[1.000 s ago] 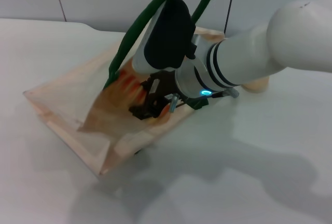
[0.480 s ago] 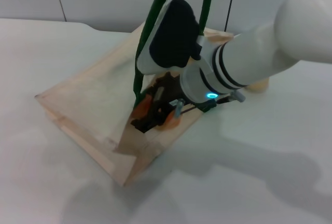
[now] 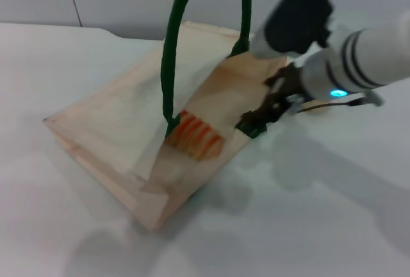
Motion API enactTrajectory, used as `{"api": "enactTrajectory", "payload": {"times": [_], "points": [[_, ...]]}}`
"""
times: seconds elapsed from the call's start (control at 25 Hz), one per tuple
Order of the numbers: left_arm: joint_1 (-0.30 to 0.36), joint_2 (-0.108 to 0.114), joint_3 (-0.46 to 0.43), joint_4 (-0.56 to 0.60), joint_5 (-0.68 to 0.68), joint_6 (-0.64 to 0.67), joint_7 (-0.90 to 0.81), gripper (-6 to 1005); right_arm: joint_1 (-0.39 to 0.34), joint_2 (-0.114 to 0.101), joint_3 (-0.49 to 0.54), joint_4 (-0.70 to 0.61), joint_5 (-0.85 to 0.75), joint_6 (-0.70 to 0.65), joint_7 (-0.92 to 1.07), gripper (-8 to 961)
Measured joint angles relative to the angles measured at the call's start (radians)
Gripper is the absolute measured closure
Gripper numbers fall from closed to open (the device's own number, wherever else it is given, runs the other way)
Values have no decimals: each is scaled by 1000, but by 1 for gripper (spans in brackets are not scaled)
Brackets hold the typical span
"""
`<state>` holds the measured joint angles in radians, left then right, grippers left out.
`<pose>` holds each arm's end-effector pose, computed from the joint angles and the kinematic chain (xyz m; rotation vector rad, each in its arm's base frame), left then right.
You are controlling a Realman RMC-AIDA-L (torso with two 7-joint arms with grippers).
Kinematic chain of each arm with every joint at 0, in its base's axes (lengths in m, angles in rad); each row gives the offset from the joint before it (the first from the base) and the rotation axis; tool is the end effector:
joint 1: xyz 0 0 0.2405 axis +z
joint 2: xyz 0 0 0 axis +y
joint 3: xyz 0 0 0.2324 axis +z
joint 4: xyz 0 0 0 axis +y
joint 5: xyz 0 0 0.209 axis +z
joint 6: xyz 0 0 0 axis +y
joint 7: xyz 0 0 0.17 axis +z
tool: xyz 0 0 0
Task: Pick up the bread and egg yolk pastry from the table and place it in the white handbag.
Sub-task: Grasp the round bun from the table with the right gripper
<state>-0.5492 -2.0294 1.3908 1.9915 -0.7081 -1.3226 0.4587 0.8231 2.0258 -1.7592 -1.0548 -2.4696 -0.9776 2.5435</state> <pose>-0.0121 0.3529 0.0828 -2.3750 -0.3216 -0.2511 0.1154 0.4037 -0.0825 -2.6054 0.3766 -0.3406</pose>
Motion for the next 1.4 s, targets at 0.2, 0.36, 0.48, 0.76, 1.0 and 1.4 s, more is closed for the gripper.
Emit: {"api": "enactTrajectory", "payload": {"times": [0.2, 0.36, 0.48, 0.76, 1.0, 1.4], "points": [[16, -1, -22, 1, 1, -2, -2, 886, -75, 1, 78, -96, -87, -27, 24, 61], [37, -2, -44, 20, 1, -2, -2, 886, -95, 0, 140, -111, -104, -31, 20, 61], [42, -2, -53, 24, 7, -6, -6, 886, -103, -1, 175, -111, -126, -25, 17, 61], [50, -2, -58, 27, 34, -8, -25, 887, -105, -1, 213, -51, -160, 31, 14, 61], [51, -2, -54, 27, 35, -7, -24, 887, -96, 0, 215, 32, -155, 104, 14, 61], [52, -2, -52, 27, 30, -14, -22, 887, -62, -1, 232, 164, -150, 193, 14, 60]]}}
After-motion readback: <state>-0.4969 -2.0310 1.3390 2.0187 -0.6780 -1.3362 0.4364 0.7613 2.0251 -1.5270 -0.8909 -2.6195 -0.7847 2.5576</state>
